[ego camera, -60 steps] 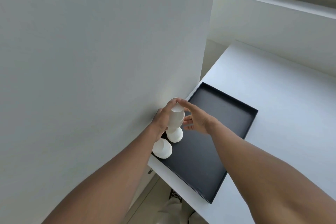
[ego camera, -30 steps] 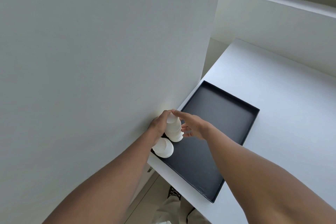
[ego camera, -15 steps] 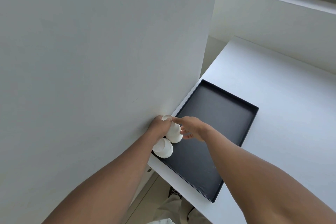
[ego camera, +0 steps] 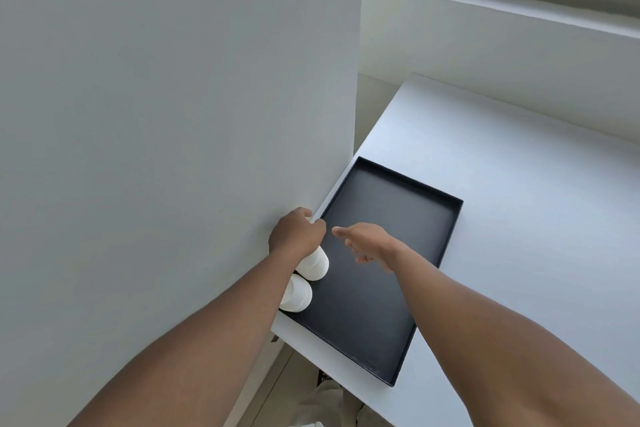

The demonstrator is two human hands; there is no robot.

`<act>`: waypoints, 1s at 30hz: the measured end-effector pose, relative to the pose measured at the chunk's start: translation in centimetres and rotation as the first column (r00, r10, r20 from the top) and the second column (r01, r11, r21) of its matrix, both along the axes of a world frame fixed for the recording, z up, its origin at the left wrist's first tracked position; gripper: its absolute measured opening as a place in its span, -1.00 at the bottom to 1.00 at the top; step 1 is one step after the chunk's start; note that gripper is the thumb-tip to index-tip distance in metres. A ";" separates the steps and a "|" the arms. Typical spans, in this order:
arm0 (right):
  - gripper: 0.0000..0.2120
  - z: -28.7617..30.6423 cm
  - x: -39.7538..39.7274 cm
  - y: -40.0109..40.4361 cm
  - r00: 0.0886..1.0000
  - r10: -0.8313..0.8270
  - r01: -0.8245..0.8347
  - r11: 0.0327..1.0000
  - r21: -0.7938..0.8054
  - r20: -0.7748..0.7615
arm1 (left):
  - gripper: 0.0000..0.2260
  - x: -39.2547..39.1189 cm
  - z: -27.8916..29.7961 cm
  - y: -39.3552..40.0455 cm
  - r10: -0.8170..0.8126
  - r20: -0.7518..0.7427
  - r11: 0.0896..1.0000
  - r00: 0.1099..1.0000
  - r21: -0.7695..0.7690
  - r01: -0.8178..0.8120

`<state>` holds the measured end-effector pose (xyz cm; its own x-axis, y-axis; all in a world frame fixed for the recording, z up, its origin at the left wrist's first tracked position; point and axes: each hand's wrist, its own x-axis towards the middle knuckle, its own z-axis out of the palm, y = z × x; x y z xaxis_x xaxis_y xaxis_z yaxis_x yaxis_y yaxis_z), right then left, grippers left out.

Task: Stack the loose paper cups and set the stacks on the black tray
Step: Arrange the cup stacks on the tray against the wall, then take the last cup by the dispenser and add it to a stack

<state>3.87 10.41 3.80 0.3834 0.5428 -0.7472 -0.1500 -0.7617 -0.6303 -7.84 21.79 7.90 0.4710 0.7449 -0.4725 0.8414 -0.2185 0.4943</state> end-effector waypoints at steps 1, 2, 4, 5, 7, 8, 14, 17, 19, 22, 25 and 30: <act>-0.50 0.2 0.3 -0.5 0.999 0.012 -0.012 1.000 0.002 0.041 | -0.54 0.3 0.1 -0.3 -0.017 -0.013 0.999 1.000 0.033 0.018; -0.54 0.4 0.6 -1.0 0.996 0.027 -0.028 1.000 0.010 0.085 | -0.54 0.7 0.2 -0.6 -0.032 -0.021 0.998 0.999 0.061 0.033; -0.66 0.7 1.2 -1.9 0.981 0.046 -0.049 0.999 0.015 0.187 | -0.55 1.5 0.3 -1.4 -0.063 -0.025 0.993 0.998 0.100 0.065; -0.67 0.7 1.5 -2.4 0.968 0.050 -0.054 0.999 0.008 0.246 | -0.55 1.9 0.4 -1.9 -0.085 -0.025 0.990 0.996 0.109 0.087; -0.70 0.8 2.0 -3.4 0.935 0.055 -0.052 0.999 -0.018 0.351 | -0.54 2.7 0.5 -3.0 -0.132 -0.028 0.983 0.991 0.128 0.135; -0.75 0.7 2.3 -3.9 0.920 0.061 -0.052 0.998 -0.033 0.386 | -0.54 3.0 0.5 -3.5 -0.155 -0.031 0.977 0.987 0.145 0.158; -0.48 0.9 3.4 -7.4 0.876 0.006 0.023 0.998 -0.055 0.483 | -0.52 5.1 0.7 -6.3 -0.271 -0.051 0.936 0.961 0.218 0.276; -0.48 0.9 3.7 -8.9 0.857 0.006 0.042 0.996 -0.082 0.515 | -0.51 5.7 0.6 -7.5 -0.329 -0.046 0.919 0.943 0.213 0.331; -0.52 1.1 3.6 -9.8 0.835 0.029 0.036 0.994 -0.107 0.550 | -0.52 6.2 0.5 -8.2 -0.383 -0.052 0.897 0.922 0.220 0.385; -0.57 1.5 3.3 -11.1 0.806 0.012 0.062 0.993 -0.104 0.592 | -0.52 6.5 0.6 -9.4 -0.463 -0.070 0.858 0.884 0.217 0.466; -0.54 2.1 2.9 -12.2 0.774 0.030 0.050 0.993 -0.108 0.633 | -0.51 6.5 0.7 -10.4 -0.527 -0.110 0.816 0.843 0.209 0.538; -0.42 3.0 2.0 -13.6 0.751 0.115 -0.019 0.988 -0.153 0.650 | -0.48 6.1 0.8 -11.4 -0.618 -0.138 0.748 0.774 0.202 0.633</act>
<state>5.87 -3.21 6.83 0.7708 0.5033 -0.3907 0.3171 -0.8349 -0.4499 -1.76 10.35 8.75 0.8460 0.3811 -0.3729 0.5026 -0.8035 0.3191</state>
